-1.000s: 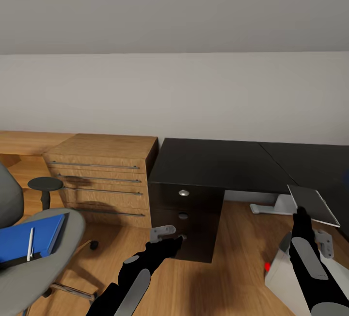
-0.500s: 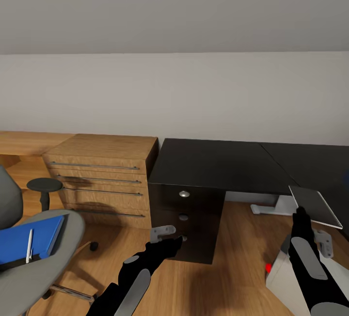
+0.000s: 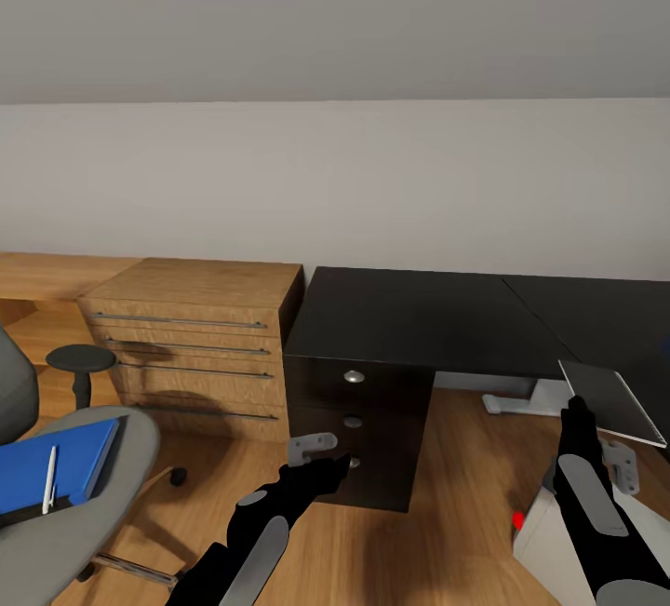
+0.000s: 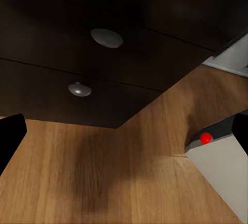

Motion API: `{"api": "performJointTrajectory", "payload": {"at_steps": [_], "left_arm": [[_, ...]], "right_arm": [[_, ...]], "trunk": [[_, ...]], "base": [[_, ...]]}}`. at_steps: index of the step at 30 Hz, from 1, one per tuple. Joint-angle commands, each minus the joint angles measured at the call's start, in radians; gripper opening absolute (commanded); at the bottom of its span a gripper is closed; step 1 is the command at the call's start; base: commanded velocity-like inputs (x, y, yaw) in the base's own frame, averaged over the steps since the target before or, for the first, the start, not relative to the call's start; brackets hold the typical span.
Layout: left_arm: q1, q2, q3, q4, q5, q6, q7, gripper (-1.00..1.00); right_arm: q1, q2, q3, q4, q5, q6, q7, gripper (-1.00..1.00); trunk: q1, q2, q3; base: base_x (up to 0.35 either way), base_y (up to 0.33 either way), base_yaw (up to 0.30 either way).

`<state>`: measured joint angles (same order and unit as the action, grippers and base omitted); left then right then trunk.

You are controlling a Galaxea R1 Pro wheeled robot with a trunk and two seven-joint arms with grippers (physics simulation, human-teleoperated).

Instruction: In the bedroom, organize the workspace by keeping the computer under the desk, ensuring the monitor is on the desk, placing the keyboard on the desk next to the monitor, placing the mouse on the desk next to the keyboard, moving the folder from the swivel chair onto the desk next to the mouse, stacking the notebook on top of the folder with the pen on top of the notebook, and positioning the swivel chair next to the desk.

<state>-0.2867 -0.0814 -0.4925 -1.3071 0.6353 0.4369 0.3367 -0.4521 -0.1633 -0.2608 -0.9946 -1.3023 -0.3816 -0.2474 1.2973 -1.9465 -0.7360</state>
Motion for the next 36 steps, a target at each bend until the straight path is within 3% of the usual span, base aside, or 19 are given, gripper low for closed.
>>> {"api": "performJointTrajectory", "payload": {"at_steps": [1, 6, 17, 36], "left_arm": [[-0.001, 0.000, -0.001, -0.001, 0.011, 0.002, 0.010, 1.00], [-0.001, 0.000, -0.001, -0.001, 0.011, 0.002, 0.010, 1.00], [-0.001, 0.000, -0.001, -0.001, 0.011, 0.002, 0.010, 1.00], [-0.001, -0.001, -0.003, 0.015, 0.009, 0.002, 0.009, 1.00]], "right_arm": [[0.000, -0.001, 0.001, -0.001, -0.008, -0.005, -0.001, 1.00], [0.000, -0.001, 0.000, -0.001, -0.007, -0.005, -0.001, 1.00], [0.000, -0.001, -0.001, -0.001, -0.006, -0.005, -0.001, 1.00], [0.000, -0.016, -0.006, -0.001, -0.007, -0.005, -0.001, 1.00]], "trunk": [[0.000, -0.001, -0.001], [0.000, -0.001, -0.001], [-0.042, 0.076, 0.033], [-0.042, 0.076, 0.033]], "base": [[0.007, 0.000, 0.000], [0.003, 0.000, 0.000], [0.000, 0.000, 0.000], [0.000, 0.000, 0.000]]}}
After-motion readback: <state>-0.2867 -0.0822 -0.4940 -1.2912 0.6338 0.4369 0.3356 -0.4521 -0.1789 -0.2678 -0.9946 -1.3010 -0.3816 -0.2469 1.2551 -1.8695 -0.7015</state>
